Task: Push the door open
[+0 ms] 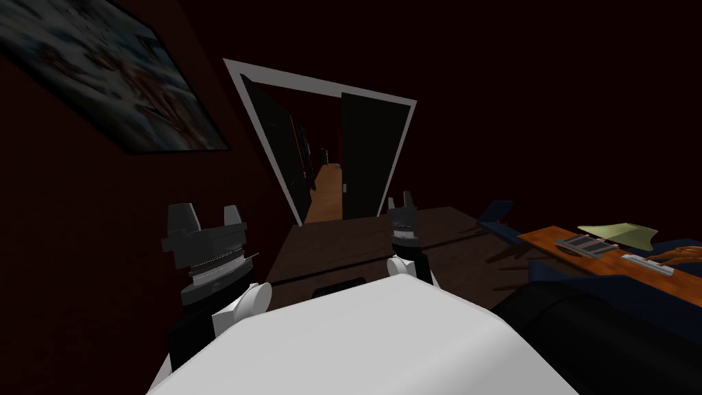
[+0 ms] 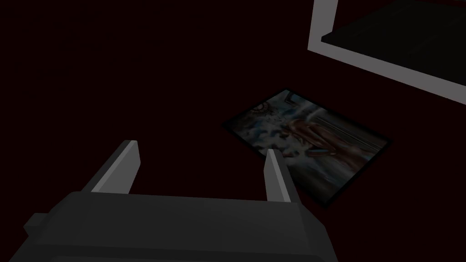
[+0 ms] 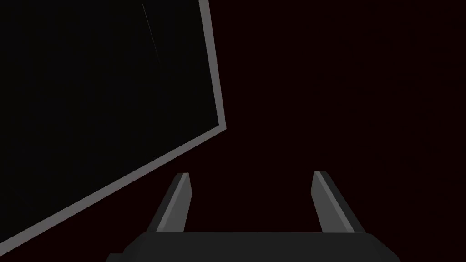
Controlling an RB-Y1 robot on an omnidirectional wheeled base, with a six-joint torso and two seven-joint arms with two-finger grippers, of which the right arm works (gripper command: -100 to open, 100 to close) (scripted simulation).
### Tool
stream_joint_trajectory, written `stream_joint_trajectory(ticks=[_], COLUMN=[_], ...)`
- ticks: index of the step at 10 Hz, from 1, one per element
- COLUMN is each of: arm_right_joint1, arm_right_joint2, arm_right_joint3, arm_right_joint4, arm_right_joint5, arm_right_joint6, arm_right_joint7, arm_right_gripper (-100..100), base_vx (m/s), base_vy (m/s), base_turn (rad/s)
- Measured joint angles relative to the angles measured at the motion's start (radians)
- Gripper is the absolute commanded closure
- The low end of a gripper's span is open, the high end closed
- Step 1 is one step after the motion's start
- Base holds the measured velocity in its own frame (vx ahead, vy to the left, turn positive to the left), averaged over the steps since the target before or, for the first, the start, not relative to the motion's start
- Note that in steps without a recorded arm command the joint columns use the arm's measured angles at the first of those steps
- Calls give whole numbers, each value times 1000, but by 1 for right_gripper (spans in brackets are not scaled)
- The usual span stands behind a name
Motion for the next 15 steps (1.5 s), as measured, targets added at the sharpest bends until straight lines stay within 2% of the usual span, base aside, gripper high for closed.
stream_joint_trajectory(ticks=[4, 6, 15], arm_right_joint1=[-32, -45, -119], arm_right_joint2=[-19, -37, -67], arm_right_joint3=[10, 8, 37], arm_right_joint4=[74, 114, 305], arm_right_joint5=[9, 9, 34], arm_right_joint6=[-14, -25, -67], arm_right_joint7=[-6, -16, -33], arm_right_gripper=[-100, -100, -100], base_vx=[168, 173, 117], base_vy=[15, 37, 17], base_turn=[-42, -46, -44])
